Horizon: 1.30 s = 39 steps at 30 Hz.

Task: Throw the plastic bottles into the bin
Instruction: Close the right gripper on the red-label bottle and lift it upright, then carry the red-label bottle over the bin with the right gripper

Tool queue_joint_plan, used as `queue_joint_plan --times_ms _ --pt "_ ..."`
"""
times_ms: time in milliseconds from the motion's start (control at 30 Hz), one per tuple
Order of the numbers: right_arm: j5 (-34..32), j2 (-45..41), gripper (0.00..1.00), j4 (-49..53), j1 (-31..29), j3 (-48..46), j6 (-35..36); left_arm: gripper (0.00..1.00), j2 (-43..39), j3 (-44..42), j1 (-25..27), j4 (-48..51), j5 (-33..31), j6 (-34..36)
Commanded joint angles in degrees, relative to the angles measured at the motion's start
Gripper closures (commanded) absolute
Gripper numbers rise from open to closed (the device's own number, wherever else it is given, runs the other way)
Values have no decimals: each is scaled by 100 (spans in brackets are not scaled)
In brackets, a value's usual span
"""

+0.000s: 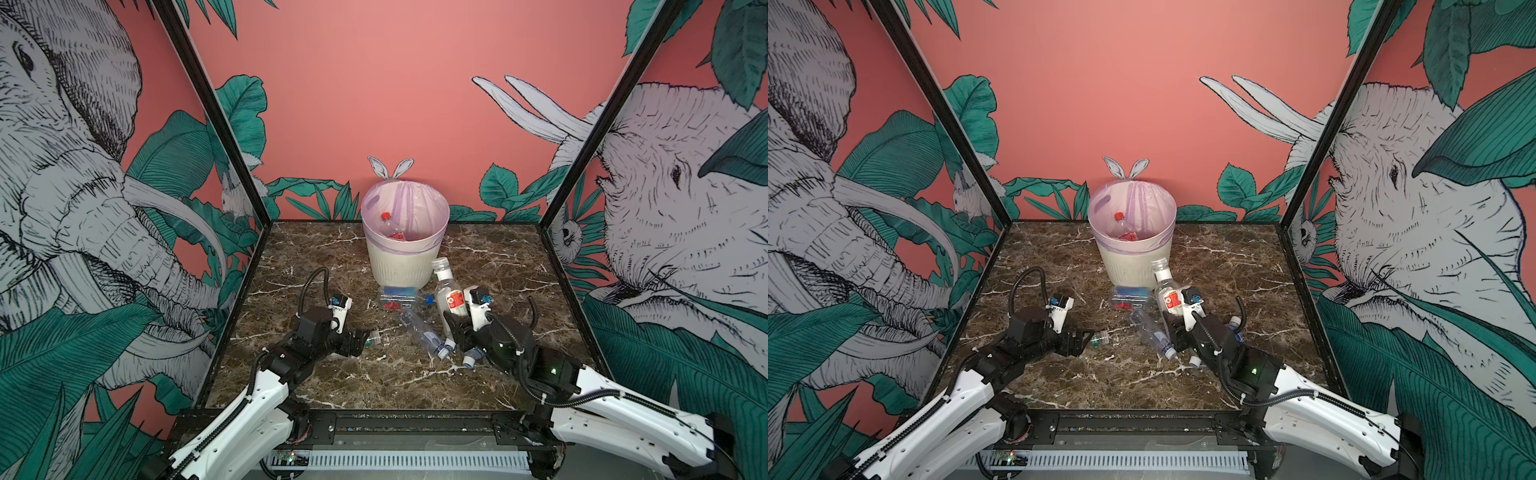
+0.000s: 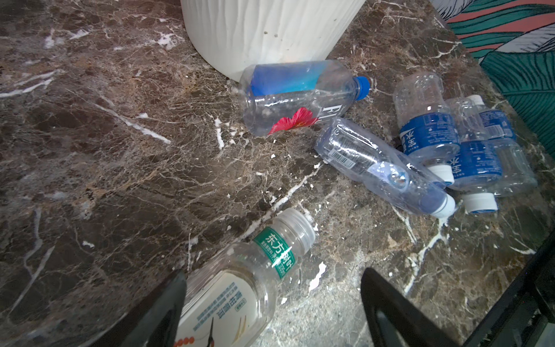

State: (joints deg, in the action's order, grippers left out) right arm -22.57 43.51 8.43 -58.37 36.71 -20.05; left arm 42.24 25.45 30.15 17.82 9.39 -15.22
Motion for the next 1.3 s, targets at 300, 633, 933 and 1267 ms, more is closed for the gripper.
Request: queue_joint_plan --times_ms 300,633,933,1267 --pt "-220 1896 47 748 404 3595 1389 9 -96 98 35 -25 -100 36" --pt "983 6026 5 2237 1911 9001 1197 5 -489 -149 52 139 -199 -260" --pt "1007 5401 1 2041 1936 8652 1094 4 -707 -170 70 278 -382 -248" --pt "1182 3926 2 1618 1943 6567 839 7 -249 9 70 300 -610 -77"
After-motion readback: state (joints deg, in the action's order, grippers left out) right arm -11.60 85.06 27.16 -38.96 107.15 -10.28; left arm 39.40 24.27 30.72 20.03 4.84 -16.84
